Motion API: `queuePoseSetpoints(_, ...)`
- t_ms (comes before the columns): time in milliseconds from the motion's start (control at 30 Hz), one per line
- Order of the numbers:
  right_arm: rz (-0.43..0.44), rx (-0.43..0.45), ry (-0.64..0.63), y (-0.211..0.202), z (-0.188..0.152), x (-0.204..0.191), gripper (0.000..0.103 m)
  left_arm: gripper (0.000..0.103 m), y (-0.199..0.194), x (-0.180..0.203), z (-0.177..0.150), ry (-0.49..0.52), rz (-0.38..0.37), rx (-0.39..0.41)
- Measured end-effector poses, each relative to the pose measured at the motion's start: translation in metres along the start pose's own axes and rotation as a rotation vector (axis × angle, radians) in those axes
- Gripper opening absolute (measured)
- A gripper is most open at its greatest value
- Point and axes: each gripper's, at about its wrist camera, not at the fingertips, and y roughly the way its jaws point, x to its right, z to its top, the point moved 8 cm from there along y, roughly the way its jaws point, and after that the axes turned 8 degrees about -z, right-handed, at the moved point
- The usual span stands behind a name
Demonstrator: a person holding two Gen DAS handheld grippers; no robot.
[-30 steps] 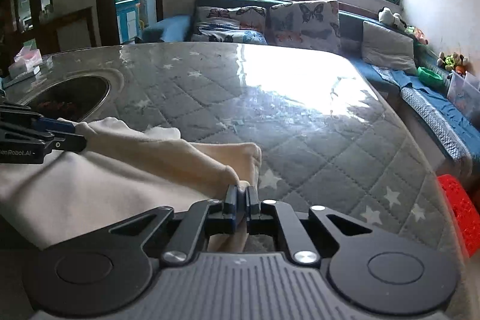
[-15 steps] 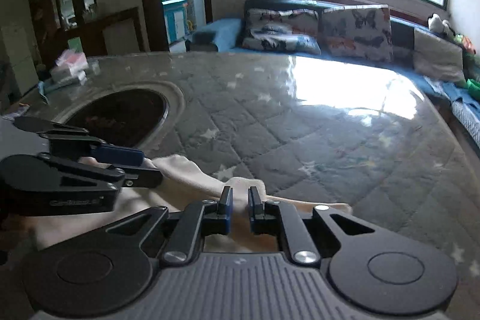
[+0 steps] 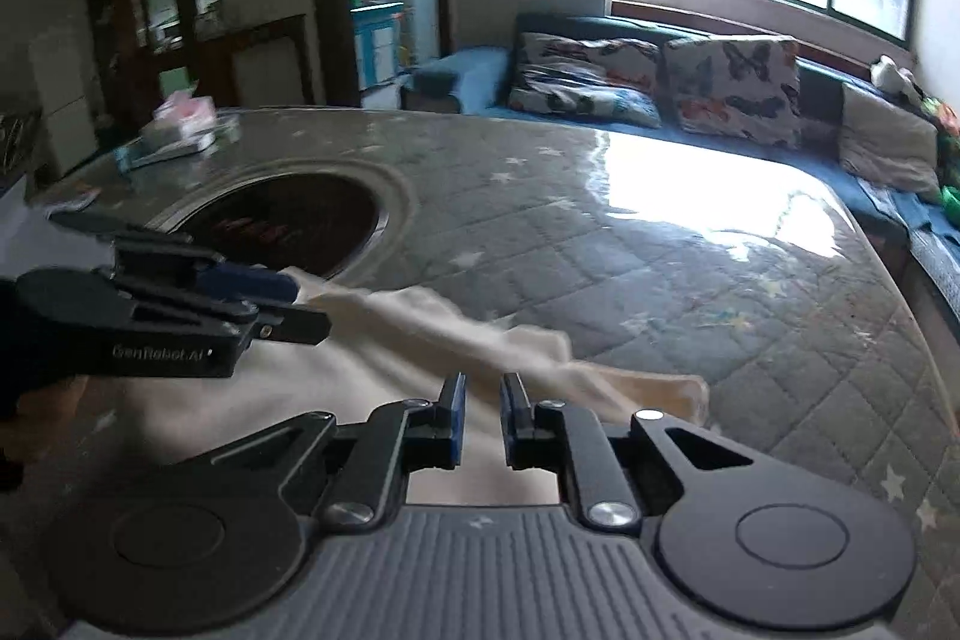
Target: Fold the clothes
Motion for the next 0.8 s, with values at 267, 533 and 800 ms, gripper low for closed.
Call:
queuePoseSetpoints(267,0.059,-0.002,-0.043,-0.015,-0.025,-0.034,0.019,0.035,-0.018,0.011,-0.032,-0.018,0.001,-0.014)
queuePoseSetpoints(533,0.047,0.011,0.005,-0.025,-0.034,-0.026,0.021,0.037,-0.028,-0.002,-0.037,-0.063,0.017,0.004)
queuePoseSetpoints(800,-0.017,-0.015,0.096,-0.028,-0.041,0.014,0.031,0.037,-0.032,-0.016,-0.043,-0.101,0.027,-0.007)
